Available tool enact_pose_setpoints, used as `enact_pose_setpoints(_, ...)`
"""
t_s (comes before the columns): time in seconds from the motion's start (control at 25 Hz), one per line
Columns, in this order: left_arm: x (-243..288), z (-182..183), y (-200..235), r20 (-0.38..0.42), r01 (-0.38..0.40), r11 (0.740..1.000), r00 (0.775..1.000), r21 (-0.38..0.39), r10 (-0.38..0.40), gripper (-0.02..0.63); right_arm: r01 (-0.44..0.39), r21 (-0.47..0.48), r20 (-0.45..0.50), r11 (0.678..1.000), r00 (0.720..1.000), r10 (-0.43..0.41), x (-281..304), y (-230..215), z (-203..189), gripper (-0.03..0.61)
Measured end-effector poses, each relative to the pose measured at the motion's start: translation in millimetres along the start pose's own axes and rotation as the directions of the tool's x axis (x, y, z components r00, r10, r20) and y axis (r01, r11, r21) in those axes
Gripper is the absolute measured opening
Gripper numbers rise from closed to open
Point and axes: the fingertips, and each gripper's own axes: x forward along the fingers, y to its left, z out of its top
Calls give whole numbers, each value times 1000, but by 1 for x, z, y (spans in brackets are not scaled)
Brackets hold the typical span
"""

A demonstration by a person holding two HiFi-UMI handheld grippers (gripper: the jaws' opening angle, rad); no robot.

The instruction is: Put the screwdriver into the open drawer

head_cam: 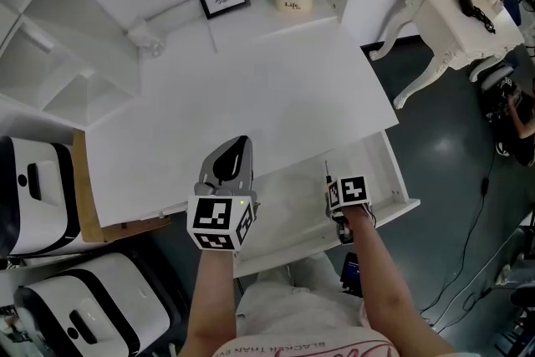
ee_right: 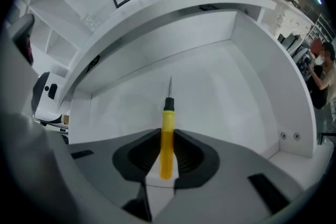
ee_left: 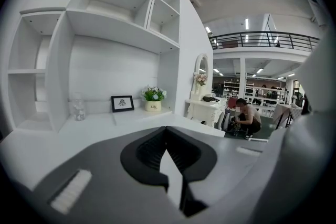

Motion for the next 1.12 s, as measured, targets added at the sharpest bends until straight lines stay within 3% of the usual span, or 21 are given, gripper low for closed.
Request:
enact_pose_setpoints(0.84,-17,-15,4,-31,-28,1000,999,7,28,9,128,-73,-3,989,992,-129,25,-7,4,85)
enact_pose_setpoints(0.92,-21,-14,3,-28,-26,1000,999,10,26,9,126,-79,12,989,992,-125,22,-5,5,114)
enact_pose_setpoints(1.04,-24,-13,3,-21,-19,1000,1000,14,19,9,99,-54,33,994,995,-97,21,1,7,226)
enact_pose_setpoints(1.12,-26,-11,2,-16,-12,1000,1000,15,12,9,86,-47,49,995,995,-84,18,5,10,263)
